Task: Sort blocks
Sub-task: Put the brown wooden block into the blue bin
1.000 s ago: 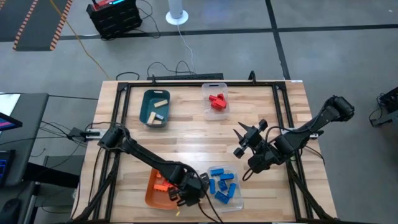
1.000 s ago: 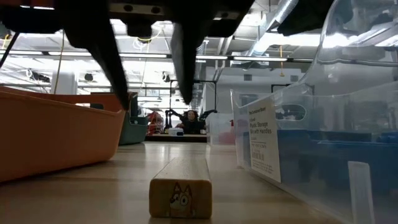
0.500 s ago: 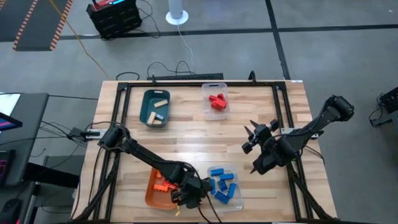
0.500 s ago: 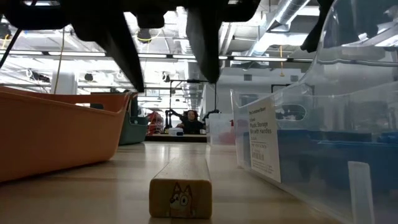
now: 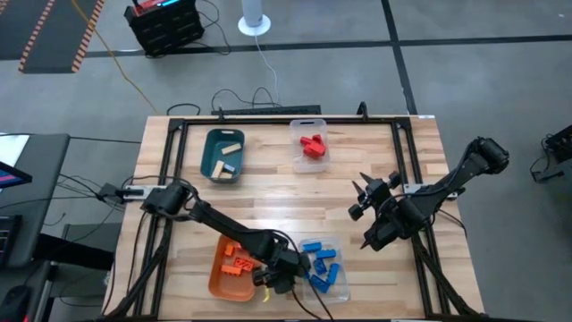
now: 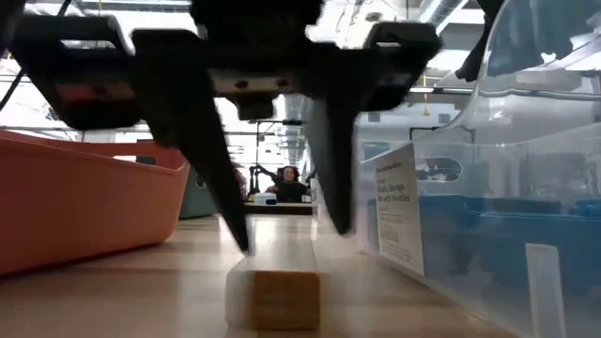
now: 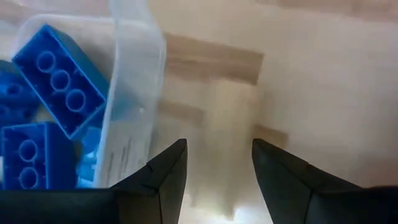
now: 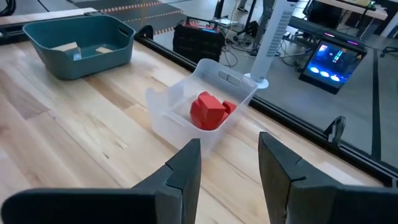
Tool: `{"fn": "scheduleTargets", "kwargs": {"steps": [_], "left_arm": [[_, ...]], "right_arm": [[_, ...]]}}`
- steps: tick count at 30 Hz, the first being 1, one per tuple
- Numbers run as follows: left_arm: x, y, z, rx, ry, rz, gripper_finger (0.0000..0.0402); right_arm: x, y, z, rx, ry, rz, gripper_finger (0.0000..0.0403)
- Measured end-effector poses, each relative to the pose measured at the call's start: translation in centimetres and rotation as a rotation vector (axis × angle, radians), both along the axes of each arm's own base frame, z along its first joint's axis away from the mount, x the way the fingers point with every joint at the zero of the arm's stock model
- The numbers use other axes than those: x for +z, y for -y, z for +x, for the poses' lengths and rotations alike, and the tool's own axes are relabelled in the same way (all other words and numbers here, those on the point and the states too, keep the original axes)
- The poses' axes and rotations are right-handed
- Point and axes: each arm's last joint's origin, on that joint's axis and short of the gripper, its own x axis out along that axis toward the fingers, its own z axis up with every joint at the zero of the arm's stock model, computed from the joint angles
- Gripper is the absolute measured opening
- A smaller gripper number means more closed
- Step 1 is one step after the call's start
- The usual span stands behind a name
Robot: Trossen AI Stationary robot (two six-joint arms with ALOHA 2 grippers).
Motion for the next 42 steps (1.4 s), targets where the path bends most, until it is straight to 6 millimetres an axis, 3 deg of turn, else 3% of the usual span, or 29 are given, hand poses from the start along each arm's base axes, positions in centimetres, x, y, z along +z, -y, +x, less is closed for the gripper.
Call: {"fn": "scheduleTargets", "kwargs": {"steps": [9, 16, 19, 23, 28, 42], "left_arm": [[-1.9, -0.1, 0.1, 0.001, -0.059, 0.018, 0.0174], [-2.0, -0.2, -0.1, 0.017, -0.093, 0.028, 0.0099], [-2.1, -0.3, -0.2, 0.025, -0.111, 0.033, 0.0095], [-1.0, -0.8, -0.8, 0.075, -0.145, 0.088, 0.0095], [2.1, -2.5, -1.3, 0.168, -0.153, 0.21, 0.0095], [6.9, -9.5, -3.1, 0.577, -0.182, 0.472, 0.0095]], "right_arm": [[0.1, 0.0, 0.1, 0.001, 0.01, -0.006, 0.0136], [0.1, 0.0, 0.1, 0.003, 0.007, -0.015, 0.0136], [0.1, 0.0, 0.1, 0.003, 0.007, -0.014, 0.0136], [0.1, 0.0, 0.1, 0.003, 0.009, -0.013, 0.0136], [0.1, 0.0, 0.1, 0.003, 0.011, -0.012, 0.0136], [0.1, -0.1, 0.2, 0.004, 0.016, -0.008, 0.0136]]}}
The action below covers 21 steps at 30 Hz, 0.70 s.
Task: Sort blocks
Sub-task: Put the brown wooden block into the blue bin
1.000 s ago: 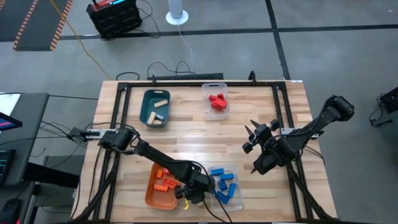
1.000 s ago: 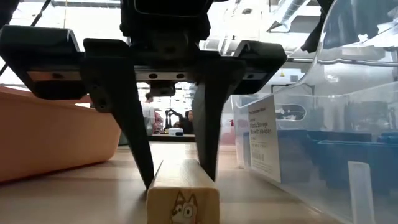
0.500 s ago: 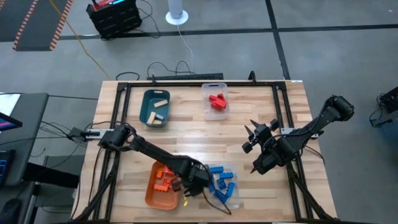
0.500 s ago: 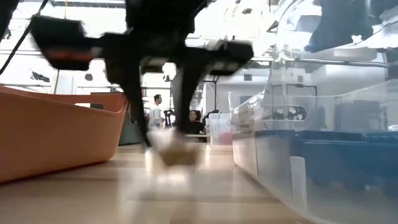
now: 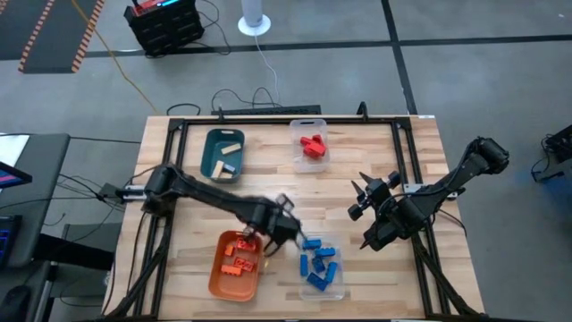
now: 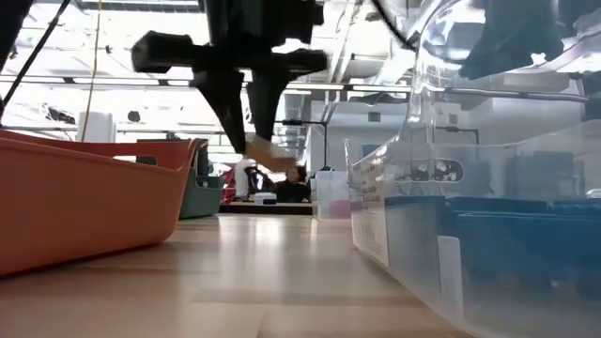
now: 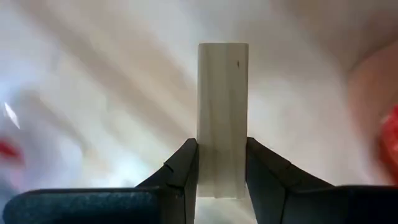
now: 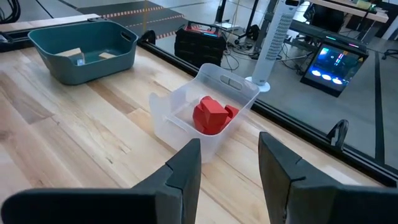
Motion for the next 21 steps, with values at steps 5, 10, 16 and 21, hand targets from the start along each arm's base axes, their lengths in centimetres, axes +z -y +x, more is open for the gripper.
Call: {"fn": "scheduleTargets", "kwargs": {"steps": [5, 10, 16, 21], "left_arm": [[0.5, -4.2, -0.7, 0.221, -0.079, 0.05, 0.0095], [0.6, -8.4, -0.8, 0.372, -0.102, 0.092, 0.0095], [0.6, -12.9, -1.0, 0.51, -0.096, 0.128, 0.0095], [2.1, -16.7, -2.3, 0.641, -0.059, 0.166, 0.0095]], "right_arm": [[0.0, -0.1, 0.0, 0.003, 0.001, 0.001, 0.0136], [0.0, -0.4, -0.2, 0.023, 0.002, 0.002, 0.0136], [0.0, -0.9, -0.4, 0.047, 0.011, 0.009, 0.0136], [0.0, -1.3, -0.3, 0.062, 0.033, 0.026, 0.0136]]}}
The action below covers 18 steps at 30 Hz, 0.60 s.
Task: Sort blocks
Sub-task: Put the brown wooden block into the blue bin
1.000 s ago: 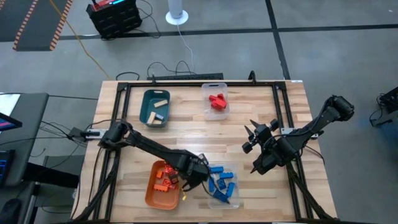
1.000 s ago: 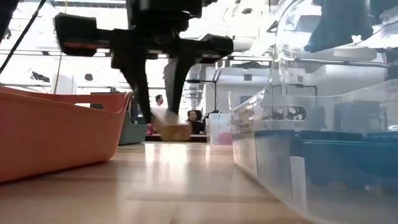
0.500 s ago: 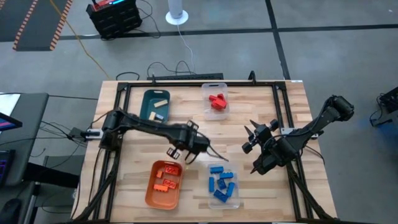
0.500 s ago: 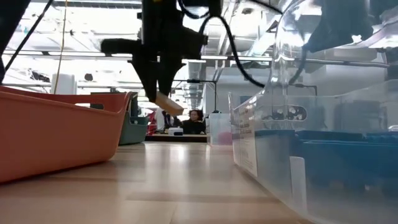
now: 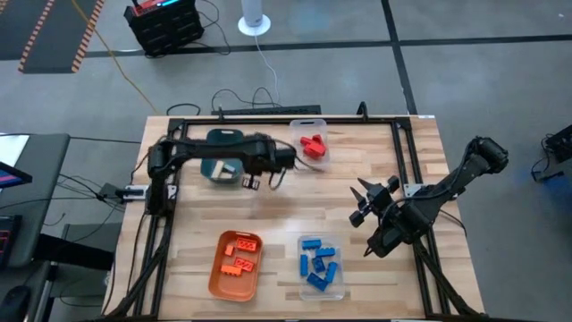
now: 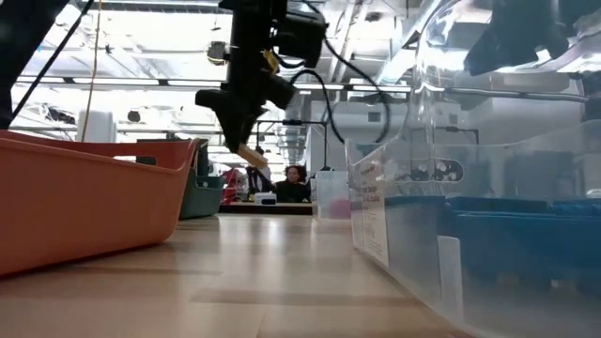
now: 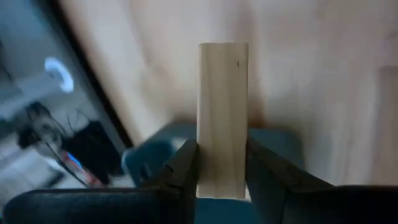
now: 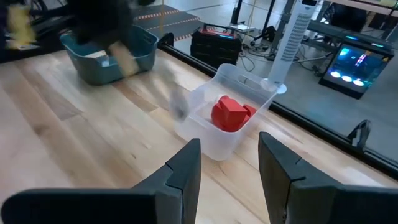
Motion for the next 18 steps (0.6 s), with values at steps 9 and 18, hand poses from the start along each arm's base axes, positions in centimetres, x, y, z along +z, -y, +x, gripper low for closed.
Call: {"fn": "scheduleTargets", "kwargs": {"steps": [9, 18], "left_arm": [[4.9, -5.4, -4.4, 0.307, 0.193, 0.059, 0.0095], [2.0, -9.0, -9.1, 0.467, 0.143, 0.066, 0.0095]], "right_arm": [[0.0, -0.4, 0.1, 0.012, 0.032, 0.027, 0.0136], [0.1, -0.7, 0.5, 0.028, 0.042, 0.03, 0.0136]]}}
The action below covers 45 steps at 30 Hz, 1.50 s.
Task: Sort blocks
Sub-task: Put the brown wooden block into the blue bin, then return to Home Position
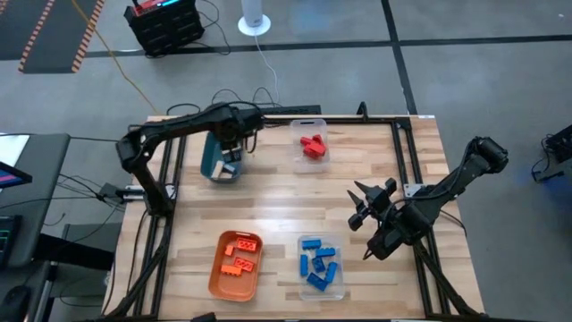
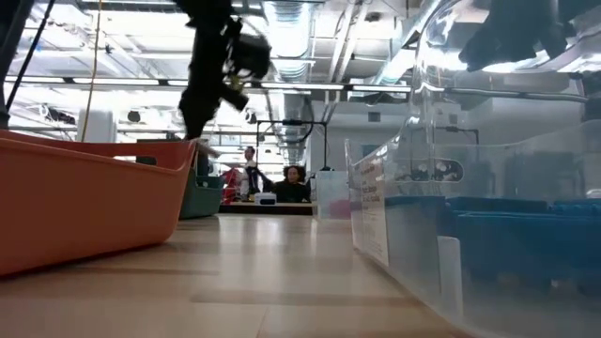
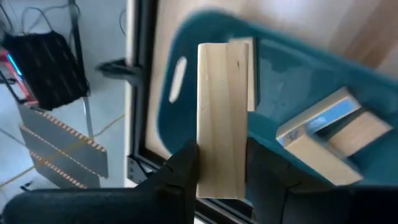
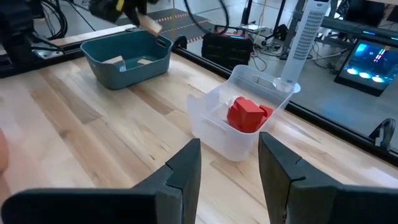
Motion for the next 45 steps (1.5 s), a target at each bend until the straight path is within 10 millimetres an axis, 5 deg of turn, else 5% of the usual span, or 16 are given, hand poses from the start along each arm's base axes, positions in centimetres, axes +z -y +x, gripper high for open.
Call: {"fn": "scheduleTargets", "kwargs": {"steps": [7, 15, 23, 33, 45], "left_arm": [[-4.3, -1.2, -2.5, 0.071, -0.028, -0.015, 0.0097], [-4.5, -1.4, -2.3, 0.073, 0.01, 0.008, 0.0236], [-4.5, -1.1, -1.5, 0.038, 0.052, 0.025, 0.0247], [-0.7, 0.3, -1.9, -0.005, 0.23, 0.132, 0.0231], [4.6, 4.2, -2.8, -0.103, 0.541, 0.188, 0.0231]], "right_arm": [[0.0, 0.1, 0.0, -0.003, -0.003, -0.003, 0.0136], [0.0, 0.3, 0.2, -0.016, -0.006, -0.005, 0.0136], [0.0, 0.4, 0.2, -0.017, -0.008, -0.007, 0.0136], [0.0, 0.4, 0.2, -0.017, -0.006, -0.005, 0.0136], [0.0, 0.3, 0.2, -0.017, -0.003, -0.003, 0.0136]]}}
